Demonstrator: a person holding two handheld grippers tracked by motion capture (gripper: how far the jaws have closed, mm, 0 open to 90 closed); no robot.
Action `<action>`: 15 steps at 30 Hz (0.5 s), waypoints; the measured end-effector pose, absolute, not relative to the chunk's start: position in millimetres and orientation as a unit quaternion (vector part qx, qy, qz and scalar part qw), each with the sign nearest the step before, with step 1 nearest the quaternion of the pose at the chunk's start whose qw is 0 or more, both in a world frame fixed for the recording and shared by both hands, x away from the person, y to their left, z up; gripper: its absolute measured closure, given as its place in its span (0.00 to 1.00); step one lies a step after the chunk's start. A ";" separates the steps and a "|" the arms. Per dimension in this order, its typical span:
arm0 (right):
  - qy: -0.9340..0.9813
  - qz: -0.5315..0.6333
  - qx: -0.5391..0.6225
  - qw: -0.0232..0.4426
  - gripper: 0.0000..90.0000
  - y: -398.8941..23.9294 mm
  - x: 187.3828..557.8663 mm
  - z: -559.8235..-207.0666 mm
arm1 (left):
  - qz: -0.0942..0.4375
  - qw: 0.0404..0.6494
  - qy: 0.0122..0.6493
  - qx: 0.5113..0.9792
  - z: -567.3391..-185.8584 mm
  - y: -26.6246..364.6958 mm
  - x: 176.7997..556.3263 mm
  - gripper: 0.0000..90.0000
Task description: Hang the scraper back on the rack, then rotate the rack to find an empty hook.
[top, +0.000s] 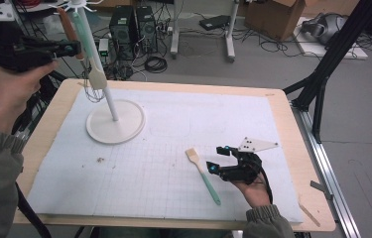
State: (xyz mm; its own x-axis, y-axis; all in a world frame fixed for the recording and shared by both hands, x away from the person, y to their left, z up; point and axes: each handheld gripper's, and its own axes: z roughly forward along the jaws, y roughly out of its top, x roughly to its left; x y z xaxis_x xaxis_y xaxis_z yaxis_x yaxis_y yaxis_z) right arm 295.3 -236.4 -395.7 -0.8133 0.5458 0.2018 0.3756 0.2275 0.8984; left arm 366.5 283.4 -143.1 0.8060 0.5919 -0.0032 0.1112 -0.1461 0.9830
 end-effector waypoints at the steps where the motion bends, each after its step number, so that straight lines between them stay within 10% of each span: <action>1: 0.780 0.546 0.296 0.077 0.30 -235.9 295.0 -396.1 | 0.196 0.609 0.240 0.730 -142.6 282.6 367.0 0.99; 15: 0.782 0.544 0.296 0.073 0.30 -235.6 295.9 -396.7 | 0.208 0.618 0.259 0.713 -116.1 270.5 381.4 1.00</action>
